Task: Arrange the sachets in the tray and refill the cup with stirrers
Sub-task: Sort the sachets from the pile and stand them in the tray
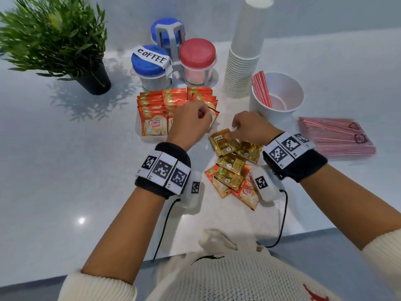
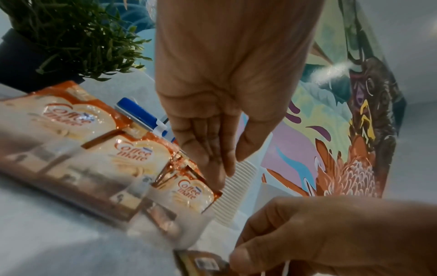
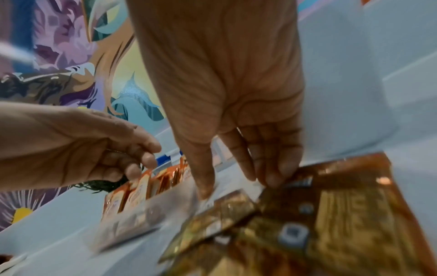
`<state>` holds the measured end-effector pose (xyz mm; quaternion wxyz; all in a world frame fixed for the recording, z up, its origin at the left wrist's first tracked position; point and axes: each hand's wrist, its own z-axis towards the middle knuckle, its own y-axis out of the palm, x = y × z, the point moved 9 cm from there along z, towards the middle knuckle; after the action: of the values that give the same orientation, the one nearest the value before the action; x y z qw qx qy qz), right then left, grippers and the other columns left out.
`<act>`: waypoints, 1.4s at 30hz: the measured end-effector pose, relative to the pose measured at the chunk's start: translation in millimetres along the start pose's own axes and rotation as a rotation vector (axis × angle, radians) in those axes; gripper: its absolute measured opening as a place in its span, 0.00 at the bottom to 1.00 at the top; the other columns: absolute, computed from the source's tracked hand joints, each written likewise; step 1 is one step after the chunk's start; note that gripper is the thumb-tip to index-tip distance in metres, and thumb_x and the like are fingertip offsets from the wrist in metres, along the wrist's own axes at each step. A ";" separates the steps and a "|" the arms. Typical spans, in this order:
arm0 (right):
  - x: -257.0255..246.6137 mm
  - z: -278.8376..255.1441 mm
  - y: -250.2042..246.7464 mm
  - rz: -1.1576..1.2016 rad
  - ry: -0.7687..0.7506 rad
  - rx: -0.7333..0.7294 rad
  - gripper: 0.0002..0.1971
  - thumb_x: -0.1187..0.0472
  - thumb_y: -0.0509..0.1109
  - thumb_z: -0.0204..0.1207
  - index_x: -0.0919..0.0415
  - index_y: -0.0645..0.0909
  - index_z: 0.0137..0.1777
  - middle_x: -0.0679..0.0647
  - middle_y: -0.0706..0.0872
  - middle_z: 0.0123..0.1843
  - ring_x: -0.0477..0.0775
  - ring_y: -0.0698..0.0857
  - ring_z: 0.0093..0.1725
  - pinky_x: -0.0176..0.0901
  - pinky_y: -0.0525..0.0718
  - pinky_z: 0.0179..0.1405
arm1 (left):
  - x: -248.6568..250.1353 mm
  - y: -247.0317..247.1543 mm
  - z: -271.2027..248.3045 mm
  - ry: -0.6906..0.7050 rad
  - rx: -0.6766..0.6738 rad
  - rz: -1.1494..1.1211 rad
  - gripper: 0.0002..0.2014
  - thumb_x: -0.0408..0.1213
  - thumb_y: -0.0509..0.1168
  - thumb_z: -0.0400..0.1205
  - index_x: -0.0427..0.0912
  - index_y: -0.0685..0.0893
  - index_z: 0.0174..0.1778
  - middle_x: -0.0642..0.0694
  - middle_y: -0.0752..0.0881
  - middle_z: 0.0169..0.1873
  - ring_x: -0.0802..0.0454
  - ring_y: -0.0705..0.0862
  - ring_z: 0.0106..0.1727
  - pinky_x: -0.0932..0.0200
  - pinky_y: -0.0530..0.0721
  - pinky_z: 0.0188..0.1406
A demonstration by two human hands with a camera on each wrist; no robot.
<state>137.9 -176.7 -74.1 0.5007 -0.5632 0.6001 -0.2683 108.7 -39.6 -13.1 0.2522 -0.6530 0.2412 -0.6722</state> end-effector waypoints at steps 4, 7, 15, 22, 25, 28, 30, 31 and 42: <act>0.8 -5.0 18.1 -0.039 0.057 0.001 0.33 0.41 0.75 0.66 0.67 0.74 0.60 0.62 0.78 0.61 0.62 0.78 0.61 0.51 0.77 0.57 | -15.2 49.8 -15.3 -0.082 -0.386 0.176 0.13 0.33 0.58 0.84 0.29 0.85 0.50 0.38 0.85 0.43 0.43 0.83 0.47 0.57 0.76 0.45; -0.2 -7.0 26.1 -0.077 0.094 -0.004 0.30 0.43 0.75 0.66 0.67 0.76 0.58 0.63 0.78 0.62 0.65 0.78 0.63 0.55 0.77 0.59 | -27.7 68.5 -23.9 -0.114 -0.508 0.234 0.13 0.34 0.58 0.83 0.30 0.85 0.49 0.38 0.83 0.45 0.47 0.79 0.46 0.59 0.73 0.40; -5.7 -24.1 4.5 0.254 -0.050 0.155 0.05 0.65 0.70 0.72 0.67 0.84 0.42 0.62 0.84 0.42 0.59 0.81 0.44 0.48 0.78 0.45 | -38.8 53.2 -29.2 -0.401 -0.281 -0.278 0.18 0.46 0.50 0.87 0.34 0.76 0.48 0.39 0.80 0.37 0.49 0.82 0.34 0.65 0.83 0.33; -9.6 -58.8 -25.3 0.354 -0.320 0.406 0.10 0.73 0.70 0.72 0.67 0.88 0.51 0.66 0.85 0.45 0.56 0.80 0.42 0.31 0.70 0.38 | -33.6 57.3 -33.3 -0.532 -0.239 -0.702 0.25 0.51 0.51 0.86 0.30 0.79 0.48 0.37 0.86 0.27 0.51 0.87 0.23 0.65 0.87 0.26; -4.4 -66.0 -24.3 0.339 -0.378 0.439 0.10 0.75 0.70 0.70 0.67 0.89 0.48 0.66 0.86 0.46 0.59 0.83 0.44 0.20 0.72 0.43 | -24.6 59.4 -33.2 -0.486 -0.244 -0.766 0.10 0.34 0.61 0.84 0.28 0.79 0.52 0.37 0.85 0.35 0.54 0.87 0.25 0.69 0.84 0.24; 4.3 -71.5 -24.5 0.359 -0.372 0.450 0.14 0.78 0.68 0.69 0.67 0.89 0.51 0.64 0.86 0.52 0.55 0.83 0.49 0.19 0.73 0.48 | -23.8 59.5 -33.1 -0.445 -0.243 -0.675 0.06 0.27 0.63 0.81 0.32 0.80 0.53 0.43 0.84 0.38 0.54 0.84 0.35 0.69 0.84 0.32; 16.2 -70.7 -26.0 0.362 -0.279 0.449 0.15 0.76 0.66 0.73 0.66 0.86 0.56 0.63 0.86 0.56 0.54 0.83 0.51 0.26 0.73 0.51 | -25.1 58.8 -34.5 -0.447 -0.240 -0.643 0.05 0.25 0.65 0.79 0.38 0.79 0.45 0.45 0.84 0.38 0.56 0.83 0.35 0.68 0.84 0.33; 23.3 -68.1 -24.2 0.327 -0.217 0.423 0.15 0.73 0.66 0.74 0.66 0.85 0.59 0.63 0.86 0.59 0.54 0.83 0.53 0.29 0.73 0.54 | -26.3 58.8 -34.7 -0.449 -0.239 -0.640 0.07 0.24 0.66 0.78 0.41 0.78 0.41 0.45 0.84 0.37 0.56 0.83 0.34 0.67 0.84 0.32; 30.0 -53.2 13.9 -0.118 -0.053 0.148 0.16 0.65 0.70 0.72 0.66 0.75 0.59 0.63 0.82 0.56 0.63 0.81 0.53 0.45 0.75 0.42 | -26.4 66.2 -40.3 -0.468 -0.250 -0.692 0.13 0.18 0.65 0.75 0.39 0.77 0.49 0.42 0.84 0.40 0.50 0.83 0.38 0.66 0.85 0.31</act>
<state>88.2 -214.9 -76.4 0.5398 -0.5660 0.5310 -0.3260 70.6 -72.6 -77.6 -0.0212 -0.8556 0.0239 -0.5167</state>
